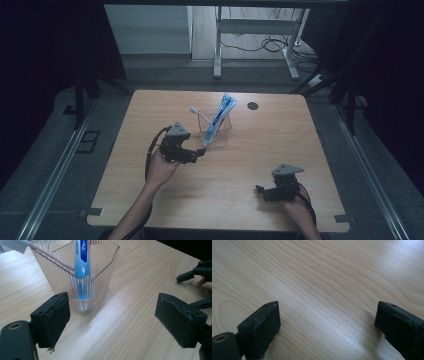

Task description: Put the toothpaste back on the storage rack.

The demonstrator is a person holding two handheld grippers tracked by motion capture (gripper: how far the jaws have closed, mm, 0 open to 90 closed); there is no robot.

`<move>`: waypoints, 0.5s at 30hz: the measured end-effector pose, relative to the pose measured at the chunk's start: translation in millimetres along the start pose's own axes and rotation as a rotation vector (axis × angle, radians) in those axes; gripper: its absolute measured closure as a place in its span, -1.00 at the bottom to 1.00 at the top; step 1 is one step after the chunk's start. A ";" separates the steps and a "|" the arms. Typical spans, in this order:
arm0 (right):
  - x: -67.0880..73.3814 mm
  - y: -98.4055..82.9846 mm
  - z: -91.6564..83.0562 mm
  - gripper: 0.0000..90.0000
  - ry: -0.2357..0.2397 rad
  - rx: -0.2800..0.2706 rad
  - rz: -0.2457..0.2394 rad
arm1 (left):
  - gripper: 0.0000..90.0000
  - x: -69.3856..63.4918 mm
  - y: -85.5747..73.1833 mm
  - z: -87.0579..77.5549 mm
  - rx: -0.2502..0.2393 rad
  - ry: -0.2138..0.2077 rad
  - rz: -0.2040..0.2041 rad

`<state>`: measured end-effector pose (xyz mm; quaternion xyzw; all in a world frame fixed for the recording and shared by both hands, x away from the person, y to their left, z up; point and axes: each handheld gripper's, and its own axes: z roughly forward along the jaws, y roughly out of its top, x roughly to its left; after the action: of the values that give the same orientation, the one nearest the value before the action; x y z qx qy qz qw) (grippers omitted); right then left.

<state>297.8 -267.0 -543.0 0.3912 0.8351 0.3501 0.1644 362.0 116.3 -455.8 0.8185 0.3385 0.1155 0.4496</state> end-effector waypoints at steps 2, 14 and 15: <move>0.1 0.0 -0.1 -0.86 -0.001 0.001 0.001 | -0.71 0.0 -3.1 -1.5 0.004 0.003 0.000; 0.2 0.0 0.0 -0.86 0.000 0.000 0.003 | -0.71 -2.8 -18.8 -12.0 0.016 0.009 -0.008; 0.2 0.0 0.0 -0.86 0.000 0.001 0.002 | -0.71 -3.3 -19.9 -12.8 0.017 0.012 -0.010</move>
<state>297.6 -266.8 -543.0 0.3922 0.8348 0.3501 0.1639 344.3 129.9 -464.3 0.8199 0.3464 0.1153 0.4411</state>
